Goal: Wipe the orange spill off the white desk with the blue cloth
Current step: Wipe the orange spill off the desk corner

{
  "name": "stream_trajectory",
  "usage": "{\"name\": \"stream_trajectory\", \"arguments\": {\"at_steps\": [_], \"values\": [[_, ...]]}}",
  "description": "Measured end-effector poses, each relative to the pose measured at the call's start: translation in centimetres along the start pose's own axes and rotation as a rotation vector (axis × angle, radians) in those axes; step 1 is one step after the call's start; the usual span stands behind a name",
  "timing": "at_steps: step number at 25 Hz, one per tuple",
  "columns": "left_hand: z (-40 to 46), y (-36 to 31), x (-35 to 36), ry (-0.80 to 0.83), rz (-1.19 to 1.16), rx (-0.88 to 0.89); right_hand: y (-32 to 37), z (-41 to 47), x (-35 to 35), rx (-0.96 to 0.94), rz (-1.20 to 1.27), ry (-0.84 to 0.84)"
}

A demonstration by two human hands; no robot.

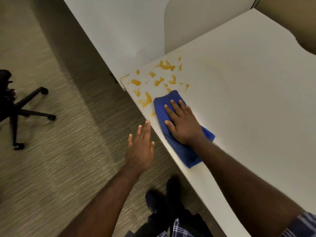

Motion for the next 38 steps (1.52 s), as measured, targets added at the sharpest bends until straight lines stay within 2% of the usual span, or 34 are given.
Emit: {"name": "stream_trajectory", "arguments": {"at_steps": [3, 7, 10, 13, 16, 18, 21, 24, 27, 29, 32, 34, 35, 38], "values": [[-0.2, 0.2, 0.0, 0.015, 0.014, -0.016, -1.1, -1.2, 0.6, -0.056, -0.011, -0.021], [-0.5, 0.5, 0.2, 0.042, 0.081, -0.029, -0.8, 1.5, 0.0, 0.090, 0.071, -0.033], [-0.6, 1.0, 0.1, 0.050, 0.090, -0.049, 2.3, 1.3, 0.8, -0.047, 0.028, -0.004], [-0.6, 1.9, 0.0, 0.049, 0.065, -0.060, 0.3, -0.5, 0.9, -0.126, -0.030, -0.013], [-0.8, 2.8, 0.2, 0.037, 0.029, -0.061, -1.4, 0.9, -0.1, 0.015, -0.002, -0.030], [-0.8, 2.9, 0.4, 0.031, 0.018, -0.043, 0.0, 2.2, -0.1, 0.045, 0.028, -0.019], [-0.1, 2.6, 0.3, 0.010, -0.001, -0.019, 1.7, 1.7, 0.7, -0.072, -0.004, 0.002], [1.0, 1.9, 0.2, 0.023, -0.022, -0.012, -0.6, -0.4, 0.4, -0.161, -0.025, -0.003], [1.0, 1.6, 0.4, 0.031, -0.050, -0.014, -2.6, 0.5, -0.8, -0.070, 0.004, -0.008], [0.9, 1.7, 0.3, 0.023, -0.073, -0.008, -1.4, 2.0, -1.0, 0.020, 0.035, -0.032], [1.1, 1.9, 0.1, 0.012, -0.073, -0.001, 1.5, 1.7, 0.3, -0.096, -0.014, 0.008], [1.4, 2.1, 0.0, 0.025, -0.061, -0.003, 0.0, 0.1, 0.5, -0.143, -0.053, 0.019], [1.5, 2.2, 0.0, 0.025, -0.057, 0.001, -1.3, -0.3, 0.2, -0.096, -0.049, 0.003], [1.7, 2.0, -0.4, 0.004, -0.047, 0.009, -3.4, 0.0, -0.6, 0.198, 0.032, -0.069]]}}
Point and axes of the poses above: each hand's wrist, its own z-axis towards the middle knuckle, its own x-axis out of the palm, y = z × x, the point moved 7 cm from there along z, towards the middle knuckle, and after that the axes turned 9 degrees about y, right-handed, at the moved point
